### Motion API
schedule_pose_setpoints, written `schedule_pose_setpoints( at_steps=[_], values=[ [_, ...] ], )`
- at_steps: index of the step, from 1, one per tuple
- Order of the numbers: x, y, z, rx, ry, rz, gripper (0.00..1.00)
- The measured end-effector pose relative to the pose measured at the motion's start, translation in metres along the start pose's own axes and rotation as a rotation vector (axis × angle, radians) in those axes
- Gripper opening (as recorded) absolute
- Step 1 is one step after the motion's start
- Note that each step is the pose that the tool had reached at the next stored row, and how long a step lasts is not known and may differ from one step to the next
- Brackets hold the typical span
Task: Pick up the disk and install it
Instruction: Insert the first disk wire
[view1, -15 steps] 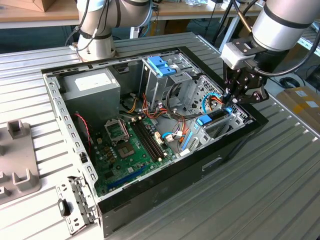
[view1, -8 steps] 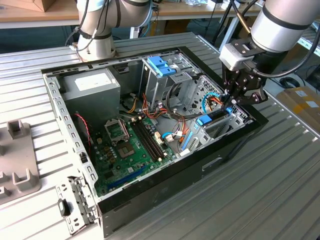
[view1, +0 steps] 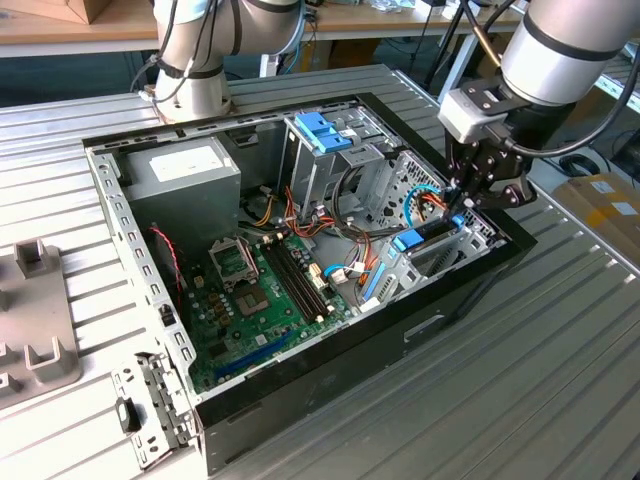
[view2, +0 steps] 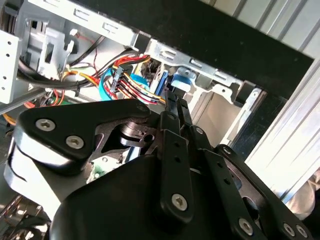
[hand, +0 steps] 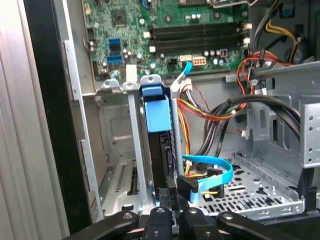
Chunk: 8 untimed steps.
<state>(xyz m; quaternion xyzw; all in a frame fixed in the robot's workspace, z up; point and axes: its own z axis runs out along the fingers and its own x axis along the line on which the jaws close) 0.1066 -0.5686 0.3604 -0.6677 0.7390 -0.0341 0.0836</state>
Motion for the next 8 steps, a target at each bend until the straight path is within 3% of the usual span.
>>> schedule_pose_setpoints(
  at_steps=[2,3,8],
  values=[
    [0.0000,0.0001,0.0003,0.0223,-0.0025,-0.001,0.16],
    [0.0001,0.0002,0.0005,0.0383,-0.0042,-0.002,0.16],
    [0.0001,0.0006,0.0004,0.0434,-0.0046,-0.003,0.16]
  ],
)
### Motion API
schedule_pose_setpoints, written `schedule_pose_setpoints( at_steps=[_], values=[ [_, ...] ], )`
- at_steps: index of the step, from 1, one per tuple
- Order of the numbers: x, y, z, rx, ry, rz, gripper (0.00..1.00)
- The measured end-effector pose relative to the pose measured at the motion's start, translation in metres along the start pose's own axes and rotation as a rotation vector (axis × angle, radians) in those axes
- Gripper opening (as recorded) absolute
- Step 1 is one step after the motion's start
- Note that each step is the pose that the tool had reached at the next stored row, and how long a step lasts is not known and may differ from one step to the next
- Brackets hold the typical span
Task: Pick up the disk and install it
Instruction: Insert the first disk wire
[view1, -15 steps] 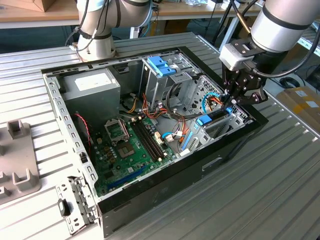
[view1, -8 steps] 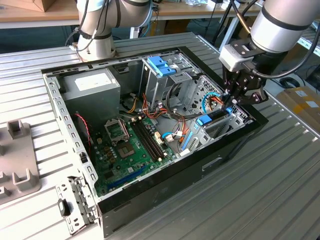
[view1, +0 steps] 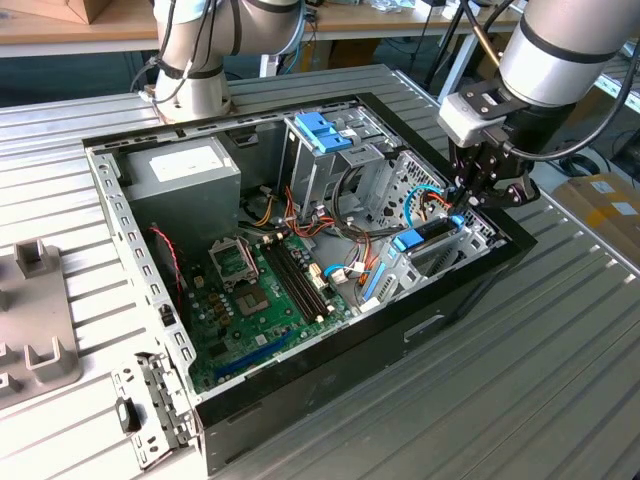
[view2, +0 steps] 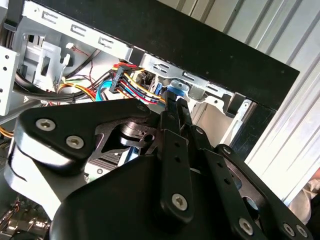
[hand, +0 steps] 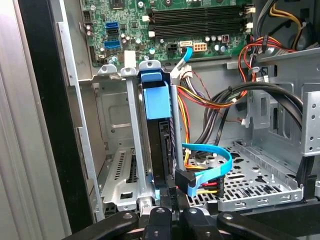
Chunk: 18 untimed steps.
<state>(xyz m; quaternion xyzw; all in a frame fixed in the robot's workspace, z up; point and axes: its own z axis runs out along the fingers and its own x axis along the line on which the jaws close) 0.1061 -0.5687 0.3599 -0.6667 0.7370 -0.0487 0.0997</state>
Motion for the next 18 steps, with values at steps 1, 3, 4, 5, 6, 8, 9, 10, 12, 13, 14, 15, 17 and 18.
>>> schedule_pose_setpoints(
  at_steps=[1,3,4,5,6,8,9,10,12,13,14,15,17,18],
  values=[
    [0.0002,0.0011,-0.0002,0.0000,0.0000,0.000,0.16],
    [0.0008,0.0055,-0.0010,-0.0001,0.0000,0.000,0.16],
    [0.0011,0.0076,-0.0011,0.0000,-0.0001,0.000,0.16],
    [0.0011,0.0083,-0.0009,0.0000,-0.0001,0.000,0.16],
    [0.0012,0.0087,-0.0005,0.0000,0.0000,0.000,0.16],
    [0.0015,0.0111,0.0008,0.0000,0.0000,0.000,0.16],
    [0.0015,0.0112,0.0012,-0.0001,0.0001,0.000,0.16],
    [0.0014,0.0113,0.0017,-0.0001,0.0001,0.000,0.16],
    [0.0007,0.0119,0.0028,-0.0002,-0.0020,0.001,0.16],
    [0.0005,0.0120,0.0031,-0.0005,-0.0045,0.001,0.16],
    [0.0005,0.0123,0.0032,-0.0008,-0.0074,0.002,0.16],
    [0.0006,0.0127,0.0035,-0.0014,-0.0139,0.003,0.16],
    [0.0014,0.0135,0.0037,-0.0023,-0.0240,0.005,0.16],
    [0.0023,0.0137,0.0037,-0.0024,-0.0254,0.006,0.16]
  ],
)
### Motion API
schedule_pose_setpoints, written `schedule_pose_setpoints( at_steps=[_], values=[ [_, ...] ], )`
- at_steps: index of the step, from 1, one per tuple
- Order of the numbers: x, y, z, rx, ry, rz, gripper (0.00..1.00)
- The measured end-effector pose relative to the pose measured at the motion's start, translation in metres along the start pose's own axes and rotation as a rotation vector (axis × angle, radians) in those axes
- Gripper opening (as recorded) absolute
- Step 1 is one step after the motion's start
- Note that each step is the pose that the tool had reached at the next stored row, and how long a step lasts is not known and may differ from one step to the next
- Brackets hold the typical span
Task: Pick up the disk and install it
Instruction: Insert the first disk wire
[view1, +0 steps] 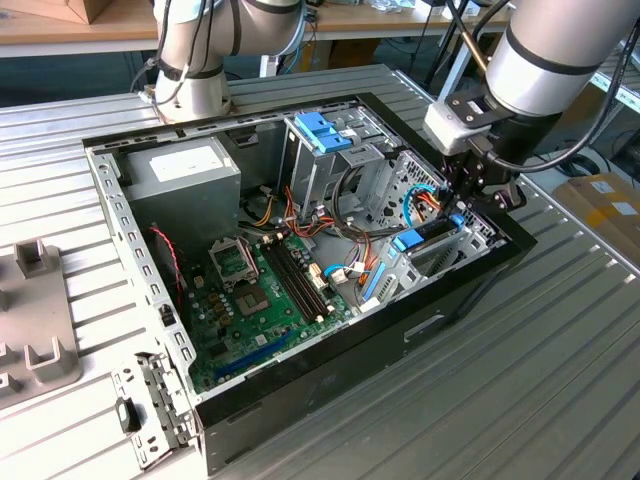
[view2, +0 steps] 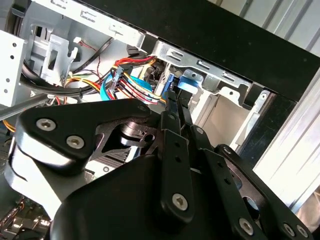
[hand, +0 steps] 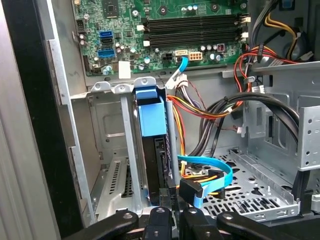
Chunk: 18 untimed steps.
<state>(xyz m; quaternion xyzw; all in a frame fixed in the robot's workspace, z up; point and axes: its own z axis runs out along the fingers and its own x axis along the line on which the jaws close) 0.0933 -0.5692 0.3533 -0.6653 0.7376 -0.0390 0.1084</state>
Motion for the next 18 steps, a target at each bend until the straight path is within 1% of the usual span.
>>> schedule_pose_setpoints(
  at_steps=[2,5,7,12,18],
  values=[
    [0.0025,0.0005,0.0006,-0.0002,-0.0022,0.001,0.16],
    [0.0045,0.0009,0.0011,-0.0002,-0.0024,0.001,0.16],
    [0.0047,0.0021,0.0012,-0.0002,-0.0022,0.001,0.16],
    [0.0033,0.0026,0.0025,-0.0005,-0.0054,0.001,0.16],
    [0.0034,0.0032,0.0049,-0.0007,-0.0068,0.002,0.16]
  ],
)
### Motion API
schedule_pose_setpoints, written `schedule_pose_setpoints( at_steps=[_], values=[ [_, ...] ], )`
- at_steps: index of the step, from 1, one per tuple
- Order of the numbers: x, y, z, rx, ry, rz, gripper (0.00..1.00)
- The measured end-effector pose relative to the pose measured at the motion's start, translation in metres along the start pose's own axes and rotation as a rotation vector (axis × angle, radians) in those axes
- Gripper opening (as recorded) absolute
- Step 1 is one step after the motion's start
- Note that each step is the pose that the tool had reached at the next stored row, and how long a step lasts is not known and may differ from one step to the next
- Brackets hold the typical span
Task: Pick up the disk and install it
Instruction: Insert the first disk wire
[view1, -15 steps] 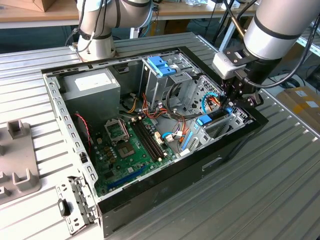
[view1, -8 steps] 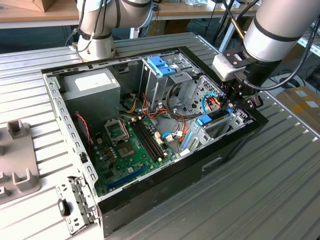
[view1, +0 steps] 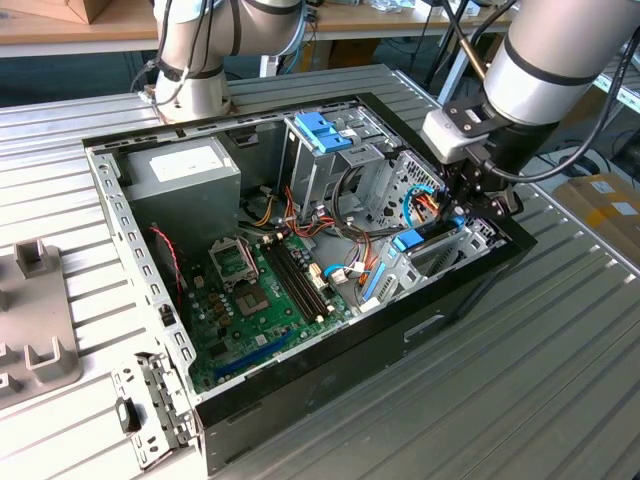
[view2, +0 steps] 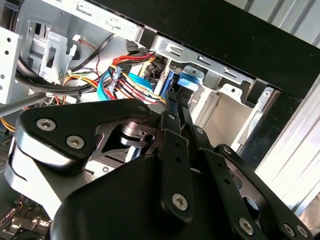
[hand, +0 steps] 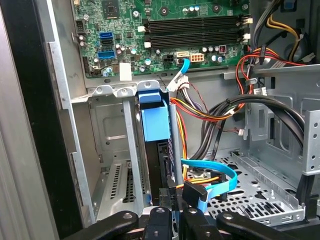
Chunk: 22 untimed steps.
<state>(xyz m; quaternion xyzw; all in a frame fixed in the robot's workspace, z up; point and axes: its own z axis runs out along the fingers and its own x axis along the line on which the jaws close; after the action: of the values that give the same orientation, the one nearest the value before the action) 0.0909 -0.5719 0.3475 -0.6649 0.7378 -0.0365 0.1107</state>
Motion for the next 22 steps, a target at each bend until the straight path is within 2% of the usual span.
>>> schedule_pose_setpoints(
  at_steps=[10,11,16,22],
  values=[
    [0.0019,0.0012,0.0020,-0.0005,-0.0051,0.001,0.16],
    [0.0025,0.0011,0.0020,-0.0010,-0.0101,0.002,0.16],
    [0.0034,0.0009,0.0019,-0.0052,-0.0560,0.012,0.16],
    [0.0047,0.0005,0.0006,-0.0066,-0.0597,0.005,0.16]
  ],
)
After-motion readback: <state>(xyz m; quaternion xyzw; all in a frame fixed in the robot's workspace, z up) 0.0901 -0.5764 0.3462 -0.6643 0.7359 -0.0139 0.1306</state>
